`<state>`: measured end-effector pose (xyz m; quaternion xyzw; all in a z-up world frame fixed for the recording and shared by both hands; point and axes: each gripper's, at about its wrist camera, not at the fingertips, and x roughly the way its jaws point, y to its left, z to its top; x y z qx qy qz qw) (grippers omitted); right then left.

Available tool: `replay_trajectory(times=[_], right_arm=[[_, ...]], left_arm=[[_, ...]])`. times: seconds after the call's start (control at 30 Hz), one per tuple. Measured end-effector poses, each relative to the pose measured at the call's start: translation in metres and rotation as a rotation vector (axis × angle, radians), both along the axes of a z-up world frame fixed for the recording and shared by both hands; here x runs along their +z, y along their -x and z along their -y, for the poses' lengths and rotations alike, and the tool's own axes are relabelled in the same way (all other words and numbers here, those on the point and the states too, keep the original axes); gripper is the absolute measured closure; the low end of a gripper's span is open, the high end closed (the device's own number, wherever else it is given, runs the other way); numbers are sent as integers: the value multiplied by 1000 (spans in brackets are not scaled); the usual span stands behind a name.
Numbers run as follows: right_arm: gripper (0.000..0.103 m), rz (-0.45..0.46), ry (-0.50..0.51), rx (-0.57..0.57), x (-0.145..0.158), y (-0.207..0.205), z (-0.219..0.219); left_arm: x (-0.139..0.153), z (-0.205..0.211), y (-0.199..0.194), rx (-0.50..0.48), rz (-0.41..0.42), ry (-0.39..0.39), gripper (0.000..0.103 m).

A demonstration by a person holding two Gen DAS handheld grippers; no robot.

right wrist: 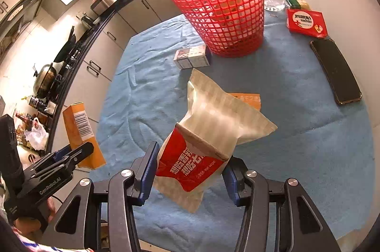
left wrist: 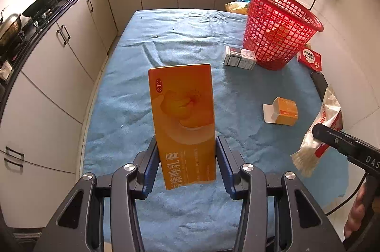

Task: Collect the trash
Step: 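Lift the orange box and paper bag toward the red basket, then open both tools over the red basket to drop the box and bag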

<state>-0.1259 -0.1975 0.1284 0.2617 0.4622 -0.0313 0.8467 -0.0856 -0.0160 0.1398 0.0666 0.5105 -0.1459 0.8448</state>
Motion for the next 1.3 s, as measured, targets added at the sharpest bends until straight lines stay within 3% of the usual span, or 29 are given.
replay_trajectory(times=[0.5,0.77,1.07,1.3], right_arm=[[49,28,7,30,11,-6,-10],[49,56,11,15,21,-8,5],[49,133,48,-66,59,-16,67],[49,242,65,-139,106,-45,136]], left_arm=[[1,-5,-3,11,2,0,58],[12,8,-12,-13,12,29,58],[57,55,-43,-103,77,84,58],[103,118,-101,-150,111,215,58]])
